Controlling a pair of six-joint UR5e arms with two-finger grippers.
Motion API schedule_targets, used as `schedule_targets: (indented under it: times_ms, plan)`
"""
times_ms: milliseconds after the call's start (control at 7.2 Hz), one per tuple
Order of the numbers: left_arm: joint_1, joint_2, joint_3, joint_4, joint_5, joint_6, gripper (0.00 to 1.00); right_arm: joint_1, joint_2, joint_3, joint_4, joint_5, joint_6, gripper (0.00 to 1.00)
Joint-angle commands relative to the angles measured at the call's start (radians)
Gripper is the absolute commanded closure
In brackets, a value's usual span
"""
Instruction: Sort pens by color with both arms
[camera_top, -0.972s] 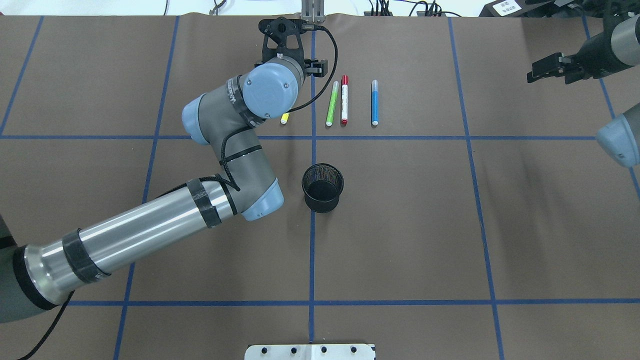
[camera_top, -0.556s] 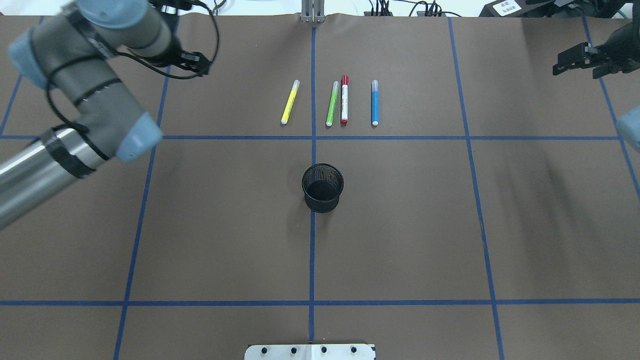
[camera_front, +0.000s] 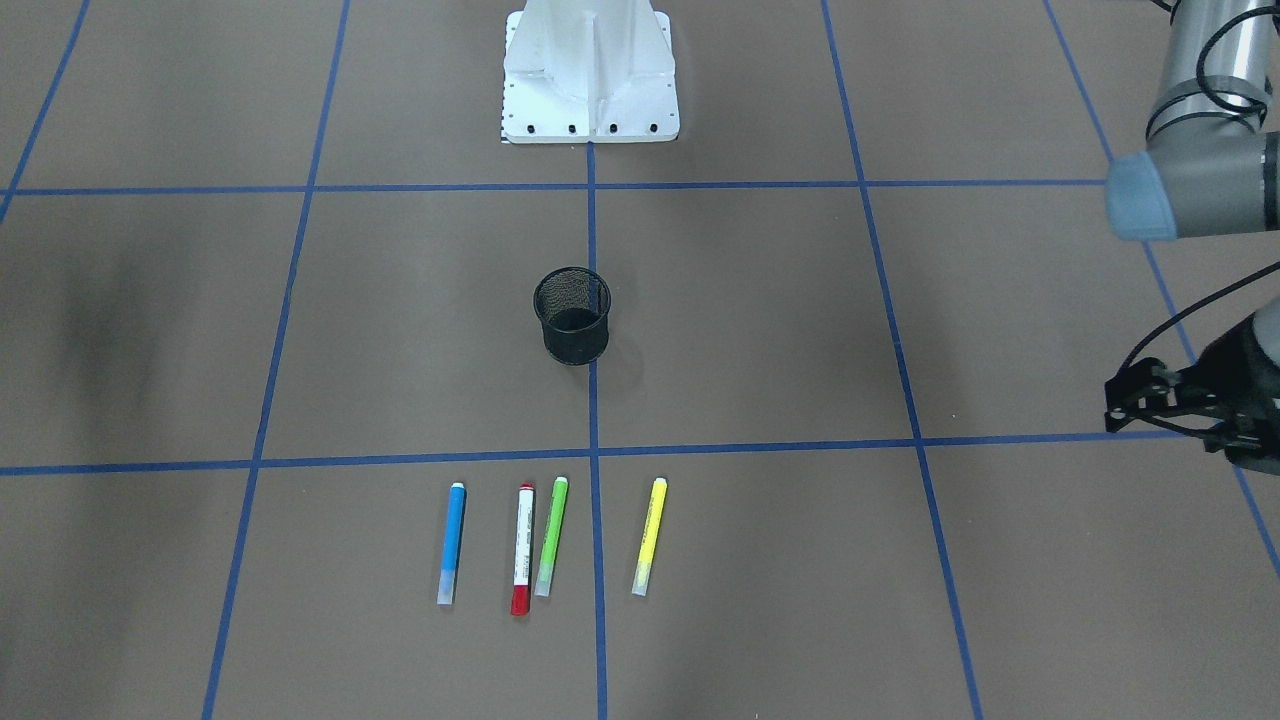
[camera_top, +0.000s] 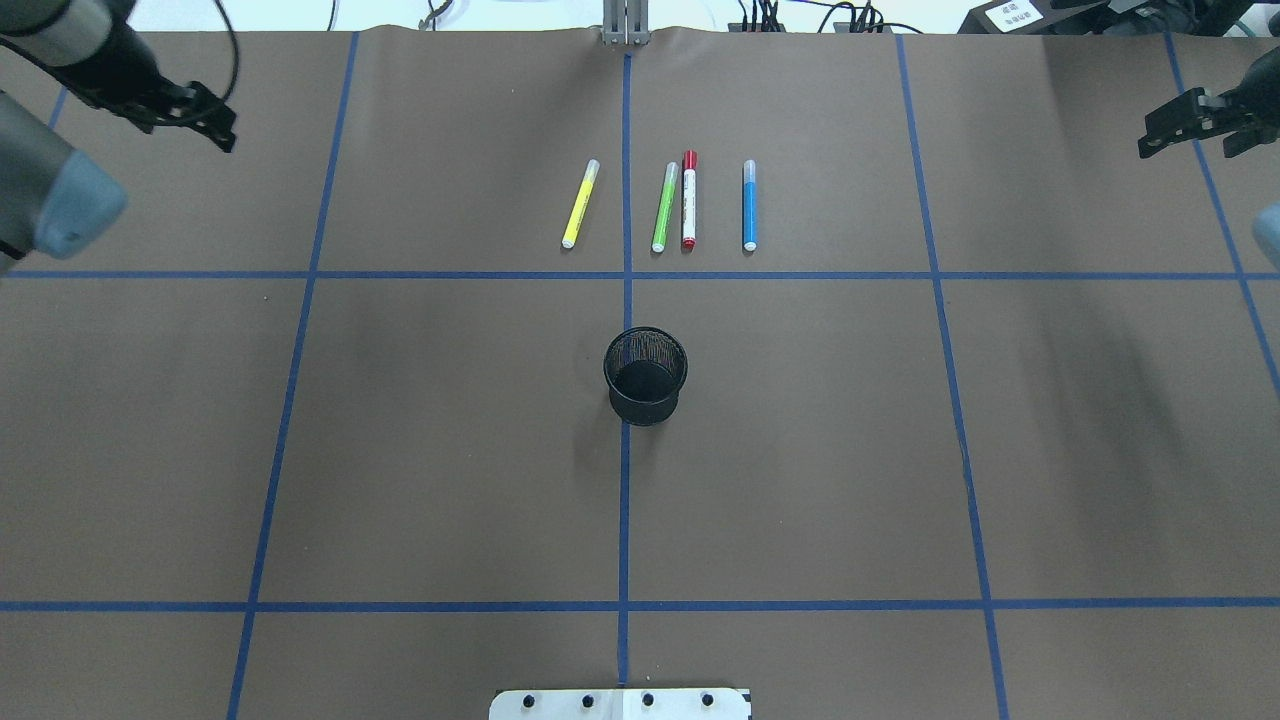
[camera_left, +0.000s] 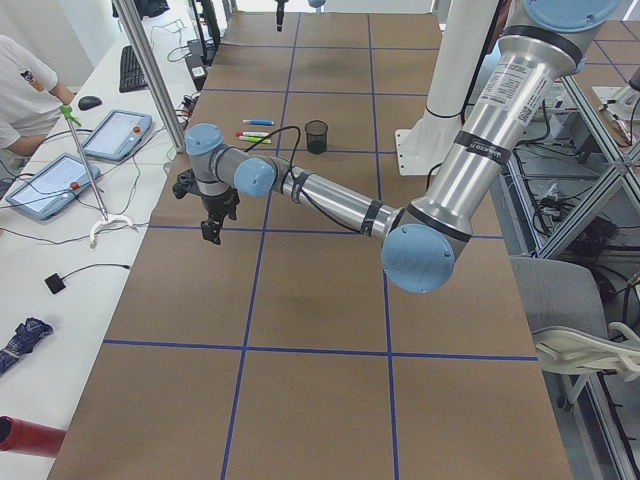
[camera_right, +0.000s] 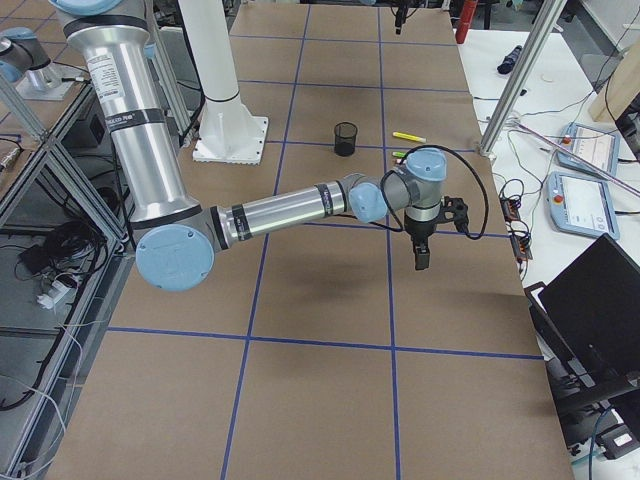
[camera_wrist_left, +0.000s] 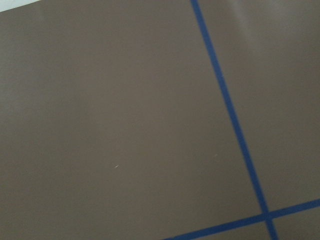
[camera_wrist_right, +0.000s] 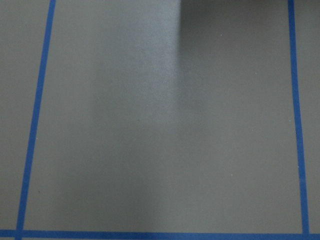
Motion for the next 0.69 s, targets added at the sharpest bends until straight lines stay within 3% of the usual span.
schedule_targets:
  times_ms: [0, 278, 556]
  plan:
    - [-0.096, 0.059, 0.003, 0.113, -0.016, 0.152, 0.01, 0.027, 0.004, -0.048, -0.103, 0.034, -0.143, 0.00]
    - [-0.136, 0.068, 0.021, 0.122, -0.200, 0.145, 0.01, 0.076, 0.020, -0.147, -0.103, 0.102, -0.246, 0.00]
    - [-0.148, 0.085, 0.007, 0.122, -0.212, 0.140, 0.01, 0.076, 0.025, -0.149, -0.103, 0.095, -0.244, 0.00]
